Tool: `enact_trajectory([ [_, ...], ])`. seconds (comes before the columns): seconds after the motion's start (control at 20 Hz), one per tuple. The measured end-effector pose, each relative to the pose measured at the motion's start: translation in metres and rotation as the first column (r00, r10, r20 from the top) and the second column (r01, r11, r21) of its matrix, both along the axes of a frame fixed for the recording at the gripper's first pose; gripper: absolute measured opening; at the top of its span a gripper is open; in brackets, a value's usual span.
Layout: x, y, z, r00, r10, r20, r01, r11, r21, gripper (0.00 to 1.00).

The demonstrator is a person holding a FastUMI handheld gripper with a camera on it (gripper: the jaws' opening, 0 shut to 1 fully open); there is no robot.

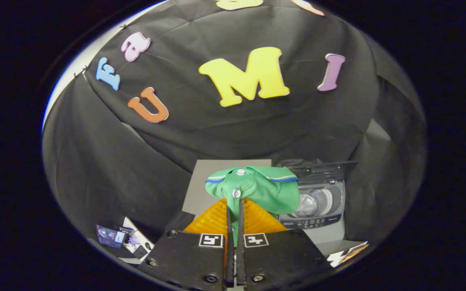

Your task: Put the clothes into the washing machine and then close the washing machine lid.

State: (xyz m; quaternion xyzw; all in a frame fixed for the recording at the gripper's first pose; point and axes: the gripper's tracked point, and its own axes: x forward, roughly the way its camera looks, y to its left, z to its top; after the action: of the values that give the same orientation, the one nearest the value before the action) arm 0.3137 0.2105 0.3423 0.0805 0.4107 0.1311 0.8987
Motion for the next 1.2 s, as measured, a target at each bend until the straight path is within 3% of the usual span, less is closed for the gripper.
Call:
enact_trajectory([
  [0.4, 0.002, -0.081, -0.024, 0.998, -0.063, -0.004, 0.063, 0.998, 0.027, 0.06],
  [1.2, 0.060, -0.181, -0.133, 0.997, 0.022, -0.072, -0.025, 0.999, -0.040, 0.06],
])
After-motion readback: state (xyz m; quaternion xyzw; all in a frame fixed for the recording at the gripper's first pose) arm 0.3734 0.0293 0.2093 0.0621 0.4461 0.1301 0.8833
